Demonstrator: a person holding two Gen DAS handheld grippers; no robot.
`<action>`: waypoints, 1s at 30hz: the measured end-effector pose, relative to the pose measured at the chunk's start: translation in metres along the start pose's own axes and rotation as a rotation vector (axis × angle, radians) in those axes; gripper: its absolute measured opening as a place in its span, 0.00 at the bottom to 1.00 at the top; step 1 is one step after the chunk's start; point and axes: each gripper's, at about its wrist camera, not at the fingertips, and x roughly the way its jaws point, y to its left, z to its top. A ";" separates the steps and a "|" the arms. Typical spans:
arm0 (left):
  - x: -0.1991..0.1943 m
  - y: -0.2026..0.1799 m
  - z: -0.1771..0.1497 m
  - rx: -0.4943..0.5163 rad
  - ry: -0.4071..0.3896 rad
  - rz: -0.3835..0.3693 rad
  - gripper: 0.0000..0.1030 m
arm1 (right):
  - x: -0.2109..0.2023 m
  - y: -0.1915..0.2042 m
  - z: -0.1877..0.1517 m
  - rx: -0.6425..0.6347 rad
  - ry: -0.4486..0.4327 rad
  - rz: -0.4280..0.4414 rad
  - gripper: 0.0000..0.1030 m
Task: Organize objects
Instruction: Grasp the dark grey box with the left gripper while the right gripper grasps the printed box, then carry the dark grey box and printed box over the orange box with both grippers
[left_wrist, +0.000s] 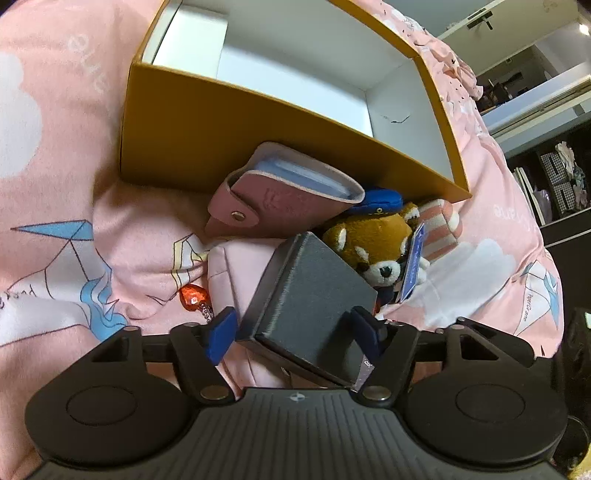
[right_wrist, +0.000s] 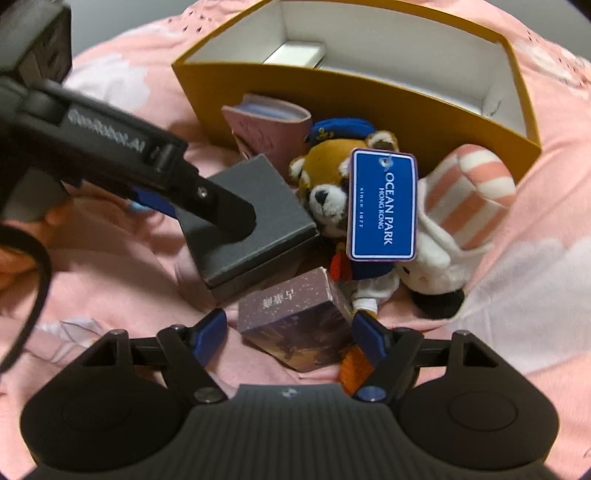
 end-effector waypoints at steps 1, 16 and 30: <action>-0.002 -0.002 -0.001 0.000 -0.006 0.006 0.65 | 0.003 -0.001 0.000 -0.002 0.005 -0.003 0.74; -0.052 -0.029 -0.016 0.054 -0.216 0.048 0.40 | -0.023 0.003 -0.002 -0.033 -0.094 0.000 0.63; -0.093 -0.041 -0.005 0.044 -0.396 -0.024 0.40 | -0.088 -0.015 0.033 0.051 -0.239 0.083 0.62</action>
